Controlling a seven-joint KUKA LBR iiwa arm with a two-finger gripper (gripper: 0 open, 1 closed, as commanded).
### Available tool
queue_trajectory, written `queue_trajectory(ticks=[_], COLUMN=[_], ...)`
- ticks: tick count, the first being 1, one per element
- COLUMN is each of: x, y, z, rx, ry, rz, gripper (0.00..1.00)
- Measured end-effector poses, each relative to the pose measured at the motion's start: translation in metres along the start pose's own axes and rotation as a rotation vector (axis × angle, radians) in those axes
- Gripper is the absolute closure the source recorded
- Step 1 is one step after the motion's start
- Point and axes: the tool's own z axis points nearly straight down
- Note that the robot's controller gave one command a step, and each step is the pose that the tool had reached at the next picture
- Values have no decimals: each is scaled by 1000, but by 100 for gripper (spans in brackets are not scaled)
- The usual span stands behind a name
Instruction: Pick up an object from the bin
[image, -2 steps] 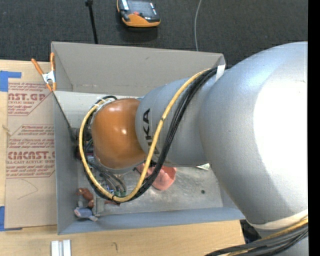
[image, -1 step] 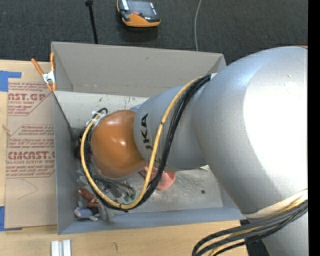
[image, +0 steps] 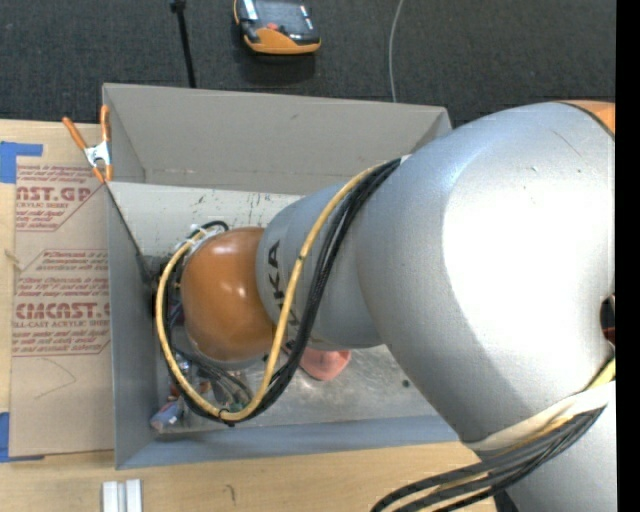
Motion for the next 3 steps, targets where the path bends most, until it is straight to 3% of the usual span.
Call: queue_trajectory(ticks=[1,2,3], x=[0,-16,-24], y=[0,-5,-7], z=[0,-56,-113], rx=[0,3,1], ry=[0,4,-5], rz=[0,-9,-6], gripper=[100,100,100])
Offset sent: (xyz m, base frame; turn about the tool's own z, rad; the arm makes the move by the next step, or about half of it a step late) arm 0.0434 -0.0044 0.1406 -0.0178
